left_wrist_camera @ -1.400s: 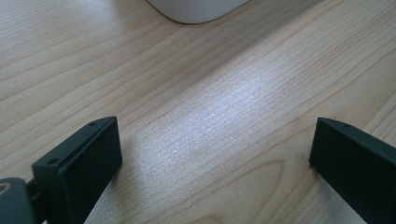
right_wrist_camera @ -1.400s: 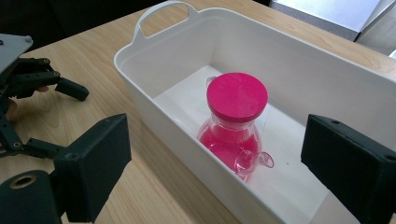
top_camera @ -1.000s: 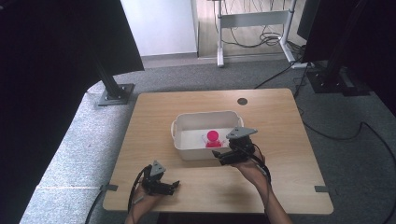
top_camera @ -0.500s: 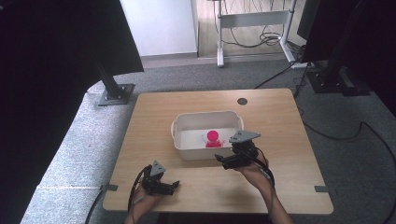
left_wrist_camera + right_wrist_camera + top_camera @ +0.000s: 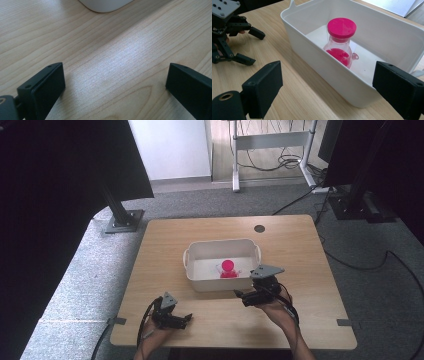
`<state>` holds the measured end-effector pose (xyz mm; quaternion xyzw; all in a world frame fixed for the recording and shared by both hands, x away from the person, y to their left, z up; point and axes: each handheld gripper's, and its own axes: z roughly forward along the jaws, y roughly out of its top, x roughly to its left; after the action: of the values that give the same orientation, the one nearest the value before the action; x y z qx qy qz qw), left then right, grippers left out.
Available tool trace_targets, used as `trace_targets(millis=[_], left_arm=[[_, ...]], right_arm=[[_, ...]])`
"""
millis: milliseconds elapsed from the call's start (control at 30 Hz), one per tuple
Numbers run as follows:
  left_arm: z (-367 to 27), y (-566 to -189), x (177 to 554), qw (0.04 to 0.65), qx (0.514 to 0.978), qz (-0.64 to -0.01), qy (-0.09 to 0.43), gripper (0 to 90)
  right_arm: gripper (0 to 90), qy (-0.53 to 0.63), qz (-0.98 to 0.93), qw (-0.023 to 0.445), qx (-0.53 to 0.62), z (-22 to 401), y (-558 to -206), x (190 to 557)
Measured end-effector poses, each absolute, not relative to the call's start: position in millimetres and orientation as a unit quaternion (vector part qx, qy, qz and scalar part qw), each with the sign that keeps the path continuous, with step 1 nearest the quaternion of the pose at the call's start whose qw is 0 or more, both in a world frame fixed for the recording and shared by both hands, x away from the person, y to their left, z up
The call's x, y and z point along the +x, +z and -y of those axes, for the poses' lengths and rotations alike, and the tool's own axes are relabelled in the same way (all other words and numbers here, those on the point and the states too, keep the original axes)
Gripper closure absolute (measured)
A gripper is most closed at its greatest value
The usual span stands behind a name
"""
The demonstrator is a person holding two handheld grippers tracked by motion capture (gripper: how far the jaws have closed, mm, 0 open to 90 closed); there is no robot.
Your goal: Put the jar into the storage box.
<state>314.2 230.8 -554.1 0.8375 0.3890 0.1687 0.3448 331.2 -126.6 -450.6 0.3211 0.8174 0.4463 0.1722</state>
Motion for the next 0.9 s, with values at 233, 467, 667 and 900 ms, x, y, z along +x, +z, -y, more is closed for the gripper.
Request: trace_targets(millis=[233, 467, 667, 900], left_arm=[[-230.8, -554.1, 314.2, 0.345, 0.837, -0.389, 0.169, 2.1], [-230.7, -554.1, 314.1, 0.345, 0.837, -0.389, 0.169, 2.1], [-230.7, -554.1, 314.1, 0.345, 0.837, -0.389, 0.169, 2.1], [-230.8, -554.1, 314.2, 0.345, 0.838, -0.389, 0.169, 2.1]], right_arm=[[8.6, 0.445, -0.817, 0.176, 0.323, 132.7, -456.6, 323.8], [8.6, 0.447, -0.813, 0.177, 0.328, 139.3, -464.3, 317.3], [8.6, 0.450, -0.808, 0.181, 0.334, 146.5, -472.7, 310.7], [8.7, 0.447, -0.805, 0.181, 0.345, 153.6, -484.4, 304.0]])
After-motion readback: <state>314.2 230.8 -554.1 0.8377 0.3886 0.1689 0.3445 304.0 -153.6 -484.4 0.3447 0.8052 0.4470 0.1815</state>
